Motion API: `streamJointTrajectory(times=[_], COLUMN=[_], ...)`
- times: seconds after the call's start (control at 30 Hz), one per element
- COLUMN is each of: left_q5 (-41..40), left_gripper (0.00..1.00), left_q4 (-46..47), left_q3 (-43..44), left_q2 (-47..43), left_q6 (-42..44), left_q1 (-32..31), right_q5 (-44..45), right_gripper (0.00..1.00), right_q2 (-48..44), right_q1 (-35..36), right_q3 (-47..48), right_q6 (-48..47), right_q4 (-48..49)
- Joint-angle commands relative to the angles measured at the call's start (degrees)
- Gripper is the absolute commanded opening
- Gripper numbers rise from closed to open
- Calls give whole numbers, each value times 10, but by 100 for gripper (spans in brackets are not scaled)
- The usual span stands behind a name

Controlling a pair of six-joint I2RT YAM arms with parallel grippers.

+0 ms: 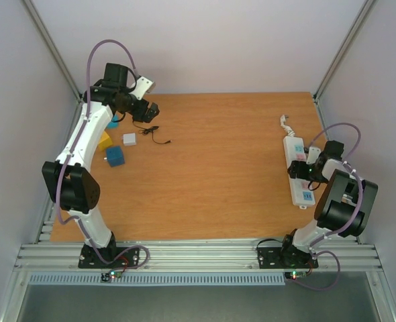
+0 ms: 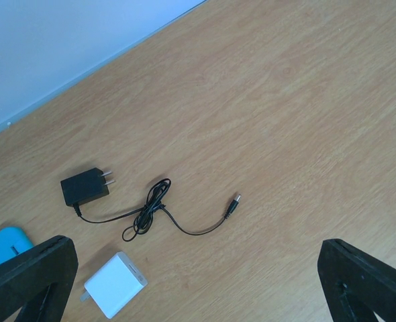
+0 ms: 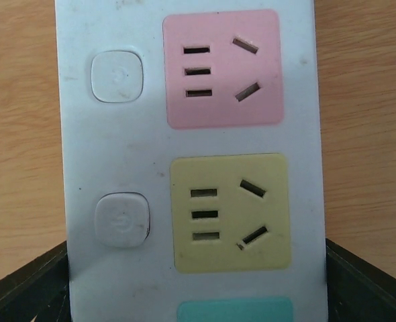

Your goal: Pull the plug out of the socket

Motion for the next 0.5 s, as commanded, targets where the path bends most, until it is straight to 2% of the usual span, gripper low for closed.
streamJointTrajectory(times=[0.0,0.17,0.33,0.4,0.47], left_q5=[0,-9,-21,-20,-12], left_gripper=[100,100,100,100,100], left_q4=[30,33,36,36,32], left_q3=[20,20,19,20,22], left_q2=[14,16,16,15,14], left_q6=[-10,-17,-23,-27,-27], left_q1=[4,4,4,4,4], right_q5=[23,31,37,34,25], right_gripper=[72,78,89,97,98], right_q2=[21,44,53,53,50], right_q1=[-26,-34,-34,-34,-34], right_q3=[39,72,98,110,123], right_q6=[-16,-32,-35,-31,-29], right_q4=[9,1,-9,-18,-29])
